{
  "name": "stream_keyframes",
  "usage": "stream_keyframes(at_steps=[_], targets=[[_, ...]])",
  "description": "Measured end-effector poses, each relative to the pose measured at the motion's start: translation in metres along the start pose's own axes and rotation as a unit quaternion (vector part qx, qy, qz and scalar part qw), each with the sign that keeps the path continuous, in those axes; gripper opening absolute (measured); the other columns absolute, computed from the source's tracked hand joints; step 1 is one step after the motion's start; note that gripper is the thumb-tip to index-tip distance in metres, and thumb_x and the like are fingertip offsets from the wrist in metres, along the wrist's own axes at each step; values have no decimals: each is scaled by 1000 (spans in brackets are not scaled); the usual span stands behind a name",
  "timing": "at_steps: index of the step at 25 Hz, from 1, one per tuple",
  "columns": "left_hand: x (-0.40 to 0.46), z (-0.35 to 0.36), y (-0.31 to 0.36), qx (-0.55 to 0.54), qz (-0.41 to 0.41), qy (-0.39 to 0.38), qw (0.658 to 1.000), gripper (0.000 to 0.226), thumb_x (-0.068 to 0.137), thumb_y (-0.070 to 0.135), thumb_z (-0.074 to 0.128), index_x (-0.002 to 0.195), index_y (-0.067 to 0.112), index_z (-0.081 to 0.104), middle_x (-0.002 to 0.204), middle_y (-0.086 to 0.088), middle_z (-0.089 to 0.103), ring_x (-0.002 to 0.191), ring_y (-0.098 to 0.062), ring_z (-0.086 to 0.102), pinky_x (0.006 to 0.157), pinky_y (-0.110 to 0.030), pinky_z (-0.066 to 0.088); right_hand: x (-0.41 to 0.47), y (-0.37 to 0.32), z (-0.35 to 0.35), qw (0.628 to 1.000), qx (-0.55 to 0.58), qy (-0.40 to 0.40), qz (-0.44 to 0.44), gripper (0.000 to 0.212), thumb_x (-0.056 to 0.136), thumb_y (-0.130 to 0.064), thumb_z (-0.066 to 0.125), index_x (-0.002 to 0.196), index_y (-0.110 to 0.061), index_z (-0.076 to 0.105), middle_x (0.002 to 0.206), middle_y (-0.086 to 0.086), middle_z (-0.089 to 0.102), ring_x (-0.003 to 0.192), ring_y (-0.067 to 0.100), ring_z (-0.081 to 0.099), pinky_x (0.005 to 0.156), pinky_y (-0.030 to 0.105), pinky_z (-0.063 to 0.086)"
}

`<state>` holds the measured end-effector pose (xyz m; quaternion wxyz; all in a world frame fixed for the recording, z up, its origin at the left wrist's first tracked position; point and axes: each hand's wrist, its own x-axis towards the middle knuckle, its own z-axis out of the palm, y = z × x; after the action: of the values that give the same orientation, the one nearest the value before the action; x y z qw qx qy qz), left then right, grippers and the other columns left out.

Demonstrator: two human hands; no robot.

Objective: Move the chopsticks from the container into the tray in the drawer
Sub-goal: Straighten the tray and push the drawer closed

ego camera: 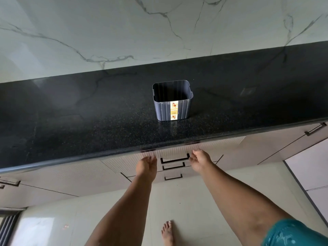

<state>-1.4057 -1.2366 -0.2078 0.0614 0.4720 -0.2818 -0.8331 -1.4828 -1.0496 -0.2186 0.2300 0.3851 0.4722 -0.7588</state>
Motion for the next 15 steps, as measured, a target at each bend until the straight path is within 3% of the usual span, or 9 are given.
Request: stream_keyframes(at_steps=[2,5,8,11,13,15], targets=[[4,5,-5,-82,-28,21,996,48,96,-8,30,144,1,33,148,-20,40,132,-28,46,107,-34,41,8,3,6,997,71,2,11,40,99,6,36,134,-9,49,124,14,55,119,19,54,109,34,37],[14,10,-10,-116,-33,22,992,56,99,-8,27,149,18,26,152,-14,36,133,-26,45,110,-36,37,18,2,10,994,106,-5,11,52,101,6,31,148,-15,35,145,14,45,135,21,45,115,33,31],[26,14,-11,-90,-29,11,995,54,99,-8,26,147,16,30,154,-13,32,136,-27,41,112,-34,34,30,0,16,991,135,4,17,40,101,6,32,132,-11,52,124,11,54,121,20,54,112,32,36],[29,4,-13,-48,-19,-25,998,59,98,-11,23,149,19,27,157,-9,26,139,-27,37,113,-34,31,39,3,24,978,204,17,29,33,98,10,38,90,-14,58,89,5,54,78,14,53,100,28,42],[26,-4,-13,-9,-7,-52,999,64,96,-14,22,150,20,22,159,-8,23,141,-27,33,112,-33,30,38,5,21,979,205,8,17,35,98,10,39,83,-15,56,95,7,57,82,15,56,107,29,41],[27,-5,-10,1,-10,-58,998,66,96,-15,23,152,20,17,160,-8,19,141,-27,33,112,-34,30,35,3,18,980,199,0,17,33,99,7,39,84,-16,57,112,10,60,114,19,58,113,32,36]])
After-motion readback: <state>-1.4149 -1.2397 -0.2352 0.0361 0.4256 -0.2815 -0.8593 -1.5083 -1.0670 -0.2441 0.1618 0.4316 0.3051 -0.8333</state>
